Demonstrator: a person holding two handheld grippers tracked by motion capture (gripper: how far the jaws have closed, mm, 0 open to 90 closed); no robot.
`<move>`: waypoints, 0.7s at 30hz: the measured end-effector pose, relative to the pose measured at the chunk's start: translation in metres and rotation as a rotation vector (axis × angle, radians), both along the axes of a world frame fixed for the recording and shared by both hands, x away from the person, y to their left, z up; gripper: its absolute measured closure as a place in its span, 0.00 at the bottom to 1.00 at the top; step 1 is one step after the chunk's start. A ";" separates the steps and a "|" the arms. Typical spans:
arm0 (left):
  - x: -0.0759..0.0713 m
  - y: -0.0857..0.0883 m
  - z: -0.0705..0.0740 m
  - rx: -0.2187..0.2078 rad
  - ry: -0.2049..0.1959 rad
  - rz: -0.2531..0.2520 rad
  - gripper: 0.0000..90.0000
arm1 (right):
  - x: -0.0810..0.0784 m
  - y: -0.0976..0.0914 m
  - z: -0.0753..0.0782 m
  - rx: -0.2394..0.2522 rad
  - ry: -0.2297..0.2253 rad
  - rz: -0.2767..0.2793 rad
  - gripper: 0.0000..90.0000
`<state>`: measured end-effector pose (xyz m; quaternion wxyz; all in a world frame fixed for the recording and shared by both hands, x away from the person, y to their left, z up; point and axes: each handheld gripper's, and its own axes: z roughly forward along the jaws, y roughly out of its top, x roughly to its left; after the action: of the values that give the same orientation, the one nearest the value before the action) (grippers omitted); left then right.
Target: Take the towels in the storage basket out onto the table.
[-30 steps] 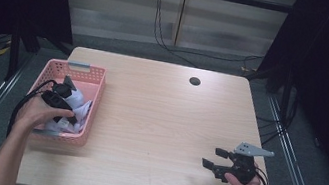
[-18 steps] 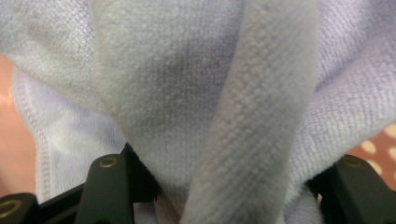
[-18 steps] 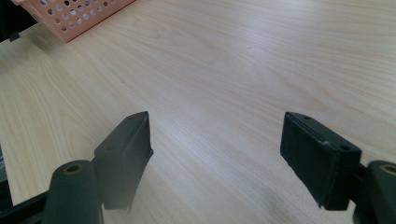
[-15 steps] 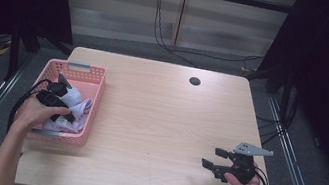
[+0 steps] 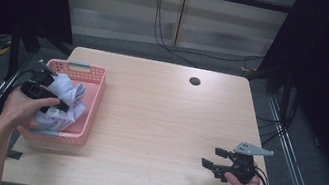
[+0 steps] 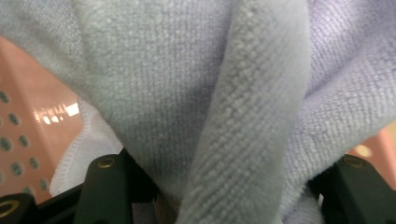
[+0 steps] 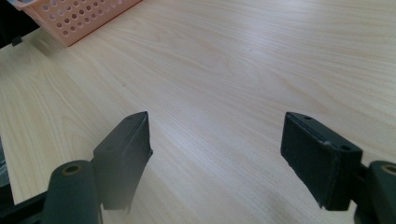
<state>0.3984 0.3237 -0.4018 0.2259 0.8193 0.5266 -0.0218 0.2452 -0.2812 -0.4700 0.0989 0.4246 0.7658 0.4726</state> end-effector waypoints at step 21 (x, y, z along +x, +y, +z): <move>-0.019 0.000 0.053 -0.088 -0.109 -0.041 0.44 | 0.000 0.000 0.001 0.003 -0.002 0.004 0.27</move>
<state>0.3793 0.3240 -0.3491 0.2894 0.8192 0.4951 -0.0051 0.2453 -0.2812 -0.4690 0.0983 0.4228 0.7658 0.4745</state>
